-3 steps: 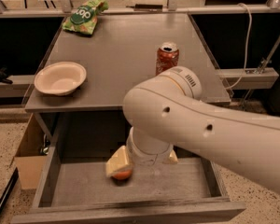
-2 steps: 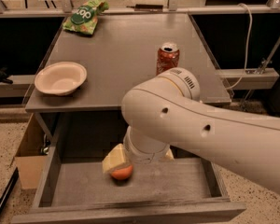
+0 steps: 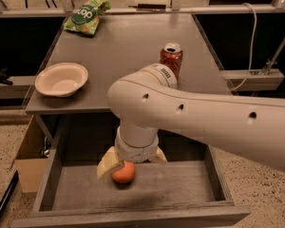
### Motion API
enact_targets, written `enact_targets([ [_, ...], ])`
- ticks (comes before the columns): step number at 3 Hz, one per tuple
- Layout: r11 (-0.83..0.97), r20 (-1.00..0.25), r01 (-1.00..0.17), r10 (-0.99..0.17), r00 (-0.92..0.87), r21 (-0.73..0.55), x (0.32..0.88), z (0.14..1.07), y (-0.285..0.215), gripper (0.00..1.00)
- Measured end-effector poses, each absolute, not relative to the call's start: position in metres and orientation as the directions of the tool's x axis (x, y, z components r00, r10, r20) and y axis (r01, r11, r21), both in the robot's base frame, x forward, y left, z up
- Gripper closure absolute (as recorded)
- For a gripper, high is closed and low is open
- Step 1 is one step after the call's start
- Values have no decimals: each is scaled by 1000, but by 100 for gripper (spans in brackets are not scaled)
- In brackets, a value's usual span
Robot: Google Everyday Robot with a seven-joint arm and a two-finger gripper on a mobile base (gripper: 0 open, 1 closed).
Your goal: Pick orange from top drawer and place on counter
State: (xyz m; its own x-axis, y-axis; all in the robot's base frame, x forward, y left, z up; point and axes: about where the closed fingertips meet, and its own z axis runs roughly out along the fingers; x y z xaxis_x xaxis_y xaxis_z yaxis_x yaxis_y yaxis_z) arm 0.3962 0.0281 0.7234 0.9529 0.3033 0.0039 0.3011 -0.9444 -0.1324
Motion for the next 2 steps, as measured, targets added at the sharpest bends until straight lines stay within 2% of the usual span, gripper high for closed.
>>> enact_targets([
  [2,-944,-8,300,303,953,-135,395,713,29,0],
])
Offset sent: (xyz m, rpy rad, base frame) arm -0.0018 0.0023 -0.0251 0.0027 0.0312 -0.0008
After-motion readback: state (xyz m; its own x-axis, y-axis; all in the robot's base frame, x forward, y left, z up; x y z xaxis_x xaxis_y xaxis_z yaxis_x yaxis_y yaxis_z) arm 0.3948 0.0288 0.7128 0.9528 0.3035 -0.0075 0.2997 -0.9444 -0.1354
